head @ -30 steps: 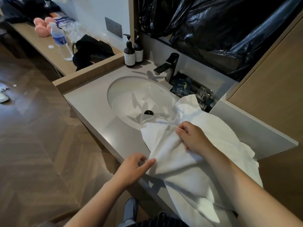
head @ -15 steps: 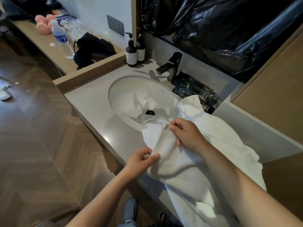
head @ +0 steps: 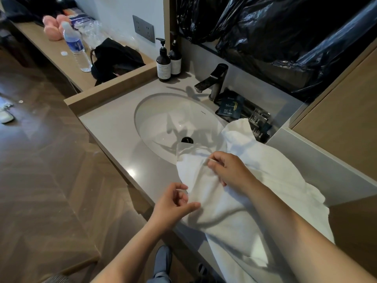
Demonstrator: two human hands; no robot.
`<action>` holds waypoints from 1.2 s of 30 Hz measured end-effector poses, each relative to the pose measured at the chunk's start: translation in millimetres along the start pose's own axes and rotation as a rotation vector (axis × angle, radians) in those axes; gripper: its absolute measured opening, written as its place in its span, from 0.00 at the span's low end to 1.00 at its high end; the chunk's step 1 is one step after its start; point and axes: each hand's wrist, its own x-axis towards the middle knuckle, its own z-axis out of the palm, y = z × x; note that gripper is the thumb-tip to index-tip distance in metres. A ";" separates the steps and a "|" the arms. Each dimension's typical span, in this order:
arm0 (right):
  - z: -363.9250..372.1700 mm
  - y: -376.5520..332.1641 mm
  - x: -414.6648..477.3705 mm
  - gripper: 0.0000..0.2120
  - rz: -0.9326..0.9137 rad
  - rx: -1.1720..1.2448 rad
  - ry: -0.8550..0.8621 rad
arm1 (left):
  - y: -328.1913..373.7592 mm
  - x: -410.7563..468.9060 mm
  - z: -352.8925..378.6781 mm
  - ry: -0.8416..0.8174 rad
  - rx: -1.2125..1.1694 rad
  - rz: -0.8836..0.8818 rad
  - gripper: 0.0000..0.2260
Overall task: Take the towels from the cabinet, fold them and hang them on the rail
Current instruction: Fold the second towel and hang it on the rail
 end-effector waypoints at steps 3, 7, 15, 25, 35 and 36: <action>-2.1 -0.9 2.4 0.07 0.003 0.002 -0.017 | 8.6 2.8 8.0 -0.054 0.159 0.051 0.12; 6.0 -4.8 8.1 0.11 0.020 -0.203 0.023 | 19.2 10.6 18.4 -0.032 0.106 -0.048 0.17; -20.0 14.3 -30.4 0.13 0.077 -0.289 0.170 | 20.4 20.3 26.3 0.055 0.149 -0.145 0.13; -77.3 45.3 -77.1 0.04 0.112 -0.444 0.257 | 53.7 24.0 17.2 -0.059 0.139 -0.235 0.22; -51.1 65.5 -65.3 0.12 0.078 -0.724 0.409 | 71.6 32.9 21.4 -0.071 -0.187 -0.355 0.22; -48.5 67.3 -66.0 0.12 0.035 -0.722 0.468 | 68.3 34.8 19.2 -0.062 -0.136 -0.343 0.23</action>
